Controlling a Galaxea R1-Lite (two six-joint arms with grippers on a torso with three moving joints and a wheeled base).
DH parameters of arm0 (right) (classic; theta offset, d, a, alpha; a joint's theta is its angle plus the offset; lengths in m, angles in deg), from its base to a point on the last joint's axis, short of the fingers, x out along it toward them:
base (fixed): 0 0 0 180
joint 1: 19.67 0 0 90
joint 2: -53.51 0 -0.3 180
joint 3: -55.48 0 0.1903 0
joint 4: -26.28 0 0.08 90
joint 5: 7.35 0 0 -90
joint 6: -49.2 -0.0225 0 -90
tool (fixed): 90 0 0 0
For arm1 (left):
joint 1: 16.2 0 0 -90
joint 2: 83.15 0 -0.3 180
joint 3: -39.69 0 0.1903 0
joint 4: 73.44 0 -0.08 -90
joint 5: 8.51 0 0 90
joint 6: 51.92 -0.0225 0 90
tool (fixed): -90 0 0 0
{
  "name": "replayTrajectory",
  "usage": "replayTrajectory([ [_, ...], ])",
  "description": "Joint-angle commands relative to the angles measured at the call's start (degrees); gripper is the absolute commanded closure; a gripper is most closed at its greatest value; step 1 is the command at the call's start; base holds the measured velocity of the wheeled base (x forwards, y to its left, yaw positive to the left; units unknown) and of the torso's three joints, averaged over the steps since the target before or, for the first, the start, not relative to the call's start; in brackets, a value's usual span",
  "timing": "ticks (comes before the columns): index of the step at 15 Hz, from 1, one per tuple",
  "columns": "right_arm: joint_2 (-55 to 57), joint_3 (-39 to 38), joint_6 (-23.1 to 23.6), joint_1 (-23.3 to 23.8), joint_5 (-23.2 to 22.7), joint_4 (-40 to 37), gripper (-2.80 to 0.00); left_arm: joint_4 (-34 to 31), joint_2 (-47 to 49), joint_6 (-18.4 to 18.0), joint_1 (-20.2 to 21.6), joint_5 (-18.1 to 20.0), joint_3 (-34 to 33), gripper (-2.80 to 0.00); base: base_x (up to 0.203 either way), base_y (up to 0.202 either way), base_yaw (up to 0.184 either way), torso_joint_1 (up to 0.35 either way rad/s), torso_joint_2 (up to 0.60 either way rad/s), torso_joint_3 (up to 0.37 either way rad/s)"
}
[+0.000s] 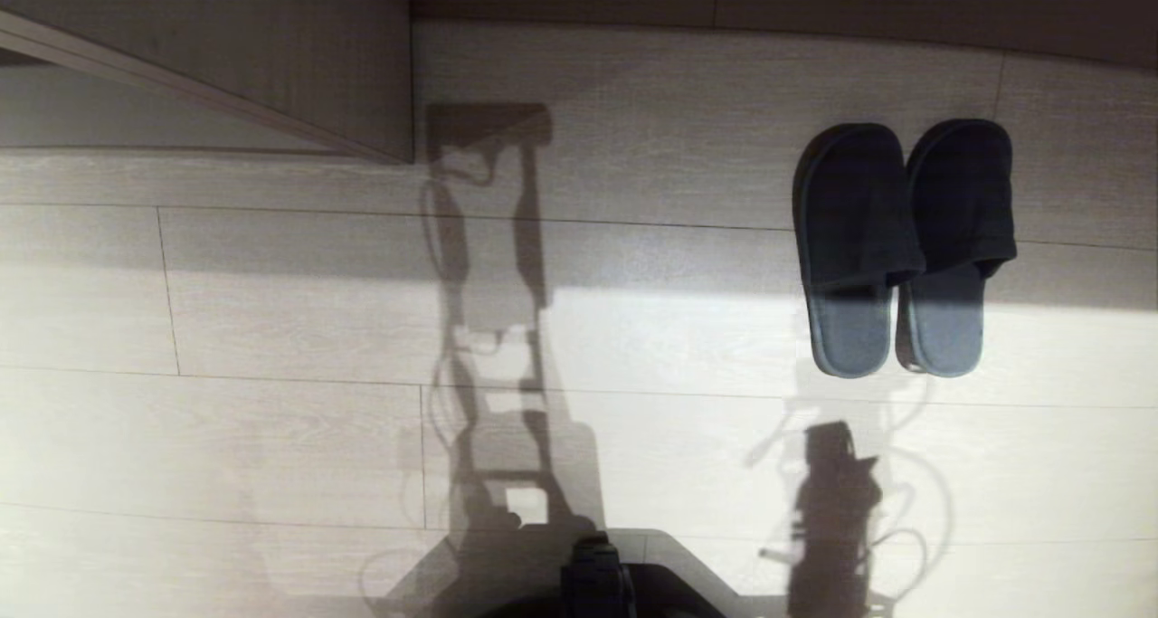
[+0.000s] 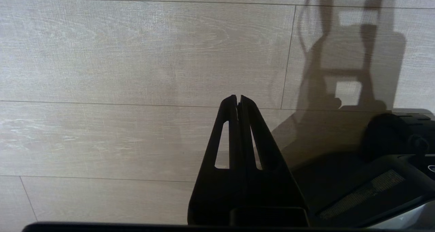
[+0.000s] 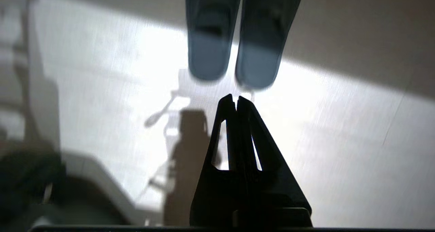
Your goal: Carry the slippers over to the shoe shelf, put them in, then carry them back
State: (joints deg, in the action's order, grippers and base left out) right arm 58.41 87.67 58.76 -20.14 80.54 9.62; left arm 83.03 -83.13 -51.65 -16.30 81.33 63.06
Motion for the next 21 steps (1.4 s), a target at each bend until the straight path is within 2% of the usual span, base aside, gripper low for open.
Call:
replayTrajectory([
  [1,-4.97,-3.18,0.12,0.32,-0.18,-2.89,0.0,-0.01,-0.02,0.08,0.01,-0.02,0.0,0.0,0.0,0.0,0.0,0.0,0.0,0.0],
  [3,-4.91,-8.76,0.35,0.38,-0.25,-2.18,0.0,-0.01,-0.02,0.08,0.01,-0.02,0.0,0.0,0.0,0.0,0.0,0.0,0.0,0.0],
  [7,-4.99,-8.83,-2.26,0.38,0.27,-7.06,0.0,-0.01,-0.02,0.08,0.01,-0.02,0.0,0.0,0.0,0.0,0.0,0.0,0.0,0.0],
  [11,-4.99,-8.83,-2.98,0.38,0.31,-7.1,0.0,-0.01,-0.02,0.26,0.01,-0.02,0.0,0.0,0.0,0.0,0.0,-0.001,0.0,0.008],
  [14,-4.99,-8.83,-5.24,0.38,0.35,-7.23,0.0,-0.01,-0.02,0.26,0.01,-0.02,0.0,0.0,0.0,0.0,0.0,0.0,0.0,0.159],
  [21,-5.08,-8.83,-5.6,0.38,0.45,-7.15,0.0,-0.01,-0.02,0.35,0.01,-0.02,0.0,0.0,0.0,0.0,0.0,0.004,0.0,0.202],
])
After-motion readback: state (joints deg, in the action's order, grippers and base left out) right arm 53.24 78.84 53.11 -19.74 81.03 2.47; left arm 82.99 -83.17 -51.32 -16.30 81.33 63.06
